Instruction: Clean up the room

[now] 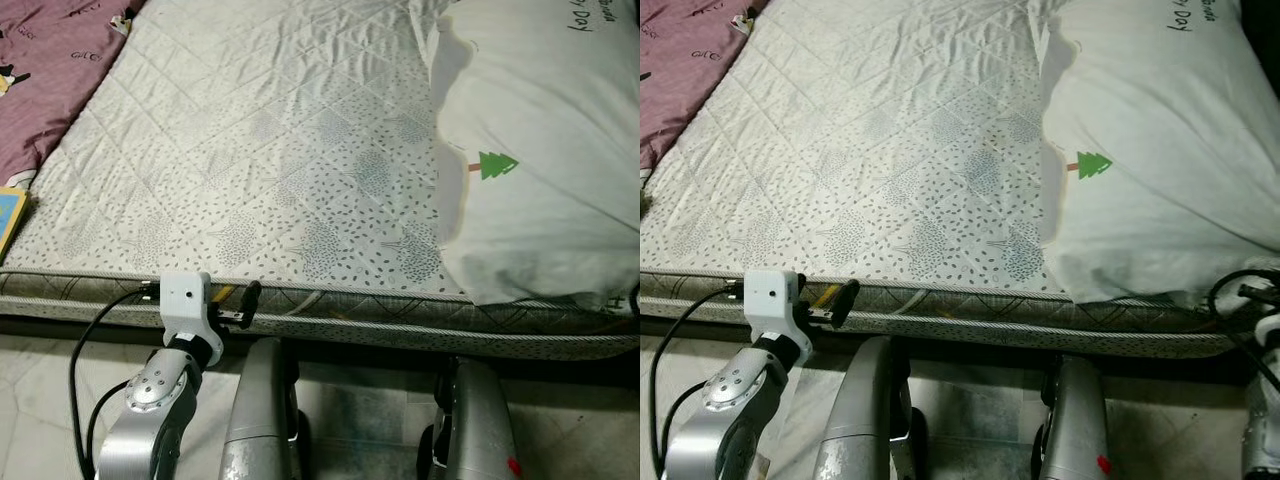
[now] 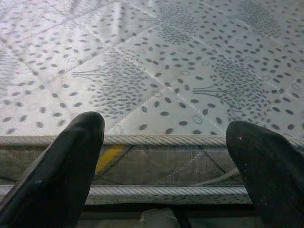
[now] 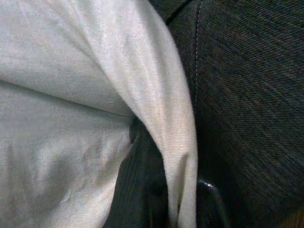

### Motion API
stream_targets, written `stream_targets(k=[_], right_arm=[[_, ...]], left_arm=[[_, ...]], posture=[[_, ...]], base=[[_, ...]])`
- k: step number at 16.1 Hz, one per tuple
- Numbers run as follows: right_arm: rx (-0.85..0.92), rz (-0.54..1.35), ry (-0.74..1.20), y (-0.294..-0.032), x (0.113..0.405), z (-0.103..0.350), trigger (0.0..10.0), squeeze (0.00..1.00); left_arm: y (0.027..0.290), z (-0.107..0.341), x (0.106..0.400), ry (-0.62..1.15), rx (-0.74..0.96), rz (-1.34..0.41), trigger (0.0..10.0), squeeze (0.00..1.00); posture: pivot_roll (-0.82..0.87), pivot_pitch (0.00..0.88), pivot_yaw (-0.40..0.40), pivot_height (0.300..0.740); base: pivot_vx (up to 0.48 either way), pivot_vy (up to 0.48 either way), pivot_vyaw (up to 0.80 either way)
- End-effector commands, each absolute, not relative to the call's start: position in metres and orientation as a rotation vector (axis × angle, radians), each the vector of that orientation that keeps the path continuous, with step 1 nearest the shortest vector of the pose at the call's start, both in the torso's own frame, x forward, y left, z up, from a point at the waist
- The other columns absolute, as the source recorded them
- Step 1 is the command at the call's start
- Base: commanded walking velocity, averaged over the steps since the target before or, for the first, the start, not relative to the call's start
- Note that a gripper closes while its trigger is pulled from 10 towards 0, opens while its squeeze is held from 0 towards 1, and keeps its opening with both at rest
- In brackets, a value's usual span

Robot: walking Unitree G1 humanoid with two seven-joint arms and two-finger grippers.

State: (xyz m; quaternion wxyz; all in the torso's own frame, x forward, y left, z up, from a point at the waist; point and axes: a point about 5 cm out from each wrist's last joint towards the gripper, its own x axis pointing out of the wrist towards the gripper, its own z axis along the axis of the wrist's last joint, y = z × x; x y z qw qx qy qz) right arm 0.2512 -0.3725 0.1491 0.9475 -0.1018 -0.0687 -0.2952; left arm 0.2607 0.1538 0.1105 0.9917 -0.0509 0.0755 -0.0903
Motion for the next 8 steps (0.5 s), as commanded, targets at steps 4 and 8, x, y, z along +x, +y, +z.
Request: stream_targets(k=[4,8], right_arm=[[-0.235,-0.559,-0.052,-0.361,0.277,0.144,10.0,0.00],[-0.212,-0.553,-0.063,-0.366,0.308,0.171,10.0,0.00]], left_arm=[[0.160,0.106,0.261,0.156,-0.091,-0.158,10.0,0.00],[0.159,0.107,0.263,0.141,-0.099,-0.140,10.0,0.00]], posture=[[0.05,0.226,0.147,0.528],[0.06,0.208,0.122,0.528]], base=[[0.000,0.000,0.00],[0.000,0.000,0.00]])
